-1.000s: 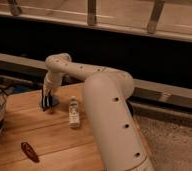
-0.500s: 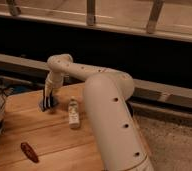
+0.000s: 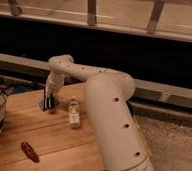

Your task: Place the eraser on the white sponge

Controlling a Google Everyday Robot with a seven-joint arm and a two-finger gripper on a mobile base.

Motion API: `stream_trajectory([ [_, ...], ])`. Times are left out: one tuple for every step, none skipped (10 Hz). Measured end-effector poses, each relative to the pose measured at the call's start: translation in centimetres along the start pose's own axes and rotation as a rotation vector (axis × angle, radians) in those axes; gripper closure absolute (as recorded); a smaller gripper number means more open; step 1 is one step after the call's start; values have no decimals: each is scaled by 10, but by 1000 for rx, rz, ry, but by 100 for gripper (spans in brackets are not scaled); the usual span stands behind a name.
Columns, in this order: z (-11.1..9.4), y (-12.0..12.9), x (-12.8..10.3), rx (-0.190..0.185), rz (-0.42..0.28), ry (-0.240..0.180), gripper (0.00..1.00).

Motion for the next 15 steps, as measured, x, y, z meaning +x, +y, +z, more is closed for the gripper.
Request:
stream_trajectory([
  [1,2,1,-2,0,1,89],
  [2,1,2,-1,0,2,89],
  [3,-2,1,-2,3,1,89],
  [3,-3,1,-2,2,1,89],
  [5,-3,3,-2,0,3,89],
  [5,-2,3,-4,-1,2,89],
  [6,-1,4,-4,-3,4,89],
  [7,-2,5,-5,-1,3,89],
  [6,-4,5,-4,0,3,89],
  [7,-5,5,-4,1,3,89],
  [8,-5,6,-4,-1,4,86],
  [10,-4,7,-4,-3,5,81],
  [11,-3,8,-5,-5,5,72],
  [10,-5,9,-6,-3,6,67],
  [10,-7,9,-5,-1,5,67],
])
